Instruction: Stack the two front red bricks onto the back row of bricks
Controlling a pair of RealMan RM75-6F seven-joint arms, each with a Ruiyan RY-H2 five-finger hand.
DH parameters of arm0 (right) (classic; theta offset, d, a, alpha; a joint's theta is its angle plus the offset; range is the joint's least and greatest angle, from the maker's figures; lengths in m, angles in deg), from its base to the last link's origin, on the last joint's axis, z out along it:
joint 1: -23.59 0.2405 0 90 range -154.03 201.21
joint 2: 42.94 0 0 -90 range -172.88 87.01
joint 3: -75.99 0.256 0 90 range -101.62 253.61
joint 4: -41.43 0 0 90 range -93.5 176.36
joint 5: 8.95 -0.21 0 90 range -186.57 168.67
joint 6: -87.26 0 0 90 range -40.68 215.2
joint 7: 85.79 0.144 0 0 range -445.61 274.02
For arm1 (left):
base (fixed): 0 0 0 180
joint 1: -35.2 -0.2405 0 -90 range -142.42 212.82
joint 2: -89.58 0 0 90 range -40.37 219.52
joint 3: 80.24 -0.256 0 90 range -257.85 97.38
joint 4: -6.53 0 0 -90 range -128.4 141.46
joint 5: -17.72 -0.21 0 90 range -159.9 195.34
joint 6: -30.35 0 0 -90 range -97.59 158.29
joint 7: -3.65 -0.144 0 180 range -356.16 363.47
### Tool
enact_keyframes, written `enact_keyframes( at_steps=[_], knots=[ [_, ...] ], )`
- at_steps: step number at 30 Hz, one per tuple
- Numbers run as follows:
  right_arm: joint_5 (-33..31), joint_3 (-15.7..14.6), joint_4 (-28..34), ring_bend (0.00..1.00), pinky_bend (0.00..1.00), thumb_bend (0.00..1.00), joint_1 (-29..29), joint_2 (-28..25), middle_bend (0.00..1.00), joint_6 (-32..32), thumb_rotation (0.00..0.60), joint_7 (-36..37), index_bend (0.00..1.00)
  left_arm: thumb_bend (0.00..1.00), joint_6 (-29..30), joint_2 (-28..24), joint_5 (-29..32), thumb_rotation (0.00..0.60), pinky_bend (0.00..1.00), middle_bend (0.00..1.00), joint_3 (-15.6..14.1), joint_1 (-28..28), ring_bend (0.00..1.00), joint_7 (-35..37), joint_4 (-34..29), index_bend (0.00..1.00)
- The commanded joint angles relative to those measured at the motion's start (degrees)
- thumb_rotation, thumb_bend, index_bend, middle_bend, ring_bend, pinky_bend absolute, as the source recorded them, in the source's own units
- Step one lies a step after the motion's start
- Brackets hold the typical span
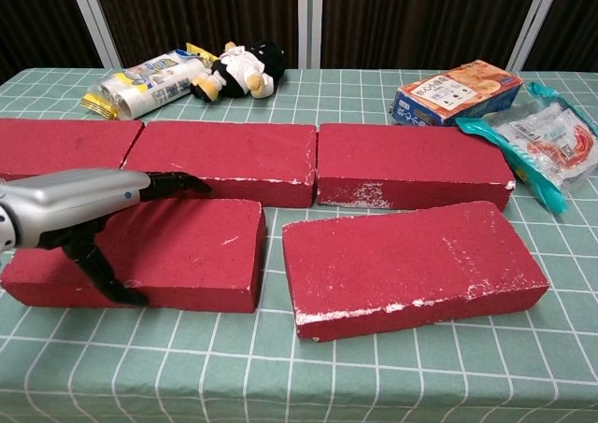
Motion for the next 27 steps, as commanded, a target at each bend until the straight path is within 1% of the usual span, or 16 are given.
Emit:
enact_keyframes(
  at_steps=[1,8,13,19,27],
  knots=[
    [0.0,-0.1,-0.1,0.00,0.00,0.06,0.0,0.1,0.00,-0.1,0.600,0.0,0.00,0.00,0.2,0.1,0.3,0.600,0.00,0.00,-0.1,0.3,0.00,0.3,0.2,0.01],
    [0.0,-0.1,-0.1,0.00,0.00,0.06,0.2,0.1,0.00,-0.4,0.600,0.2,0.00,0.00,0.1,0.6,1.7,0.600,0.00,0.01,-0.4,1.3,0.00,0.7,1.2,0.01],
    [-0.2,-0.1,-0.3,0.00,0.00,0.07,0.1,0.1,0.00,-0.4,0.600,0.4,0.00,0.00,0.0,0.7,2.5,0.600,0.00,0.06,-0.7,1.9,0.00,1.0,1.5,0.01],
    [-0.2,0.0,-0.4,0.00,0.00,0.07,-0.1,-0.1,0.00,-0.1,0.600,0.7,0.00,0.00,0.1,0.4,1.5,0.600,0.00,0.11,-1.5,2.4,0.00,1.7,1.6,0.01],
    [-0.2,0.0,-0.5,0.00,0.00,0.07,0.0,0.1,0.00,-0.2,0.600,0.6,0.00,0.00,0.1,-0.2,2.1,0.600,0.00,0.15,-2.4,3.0,0.00,1.2,0.7,0.03]
  ],
)
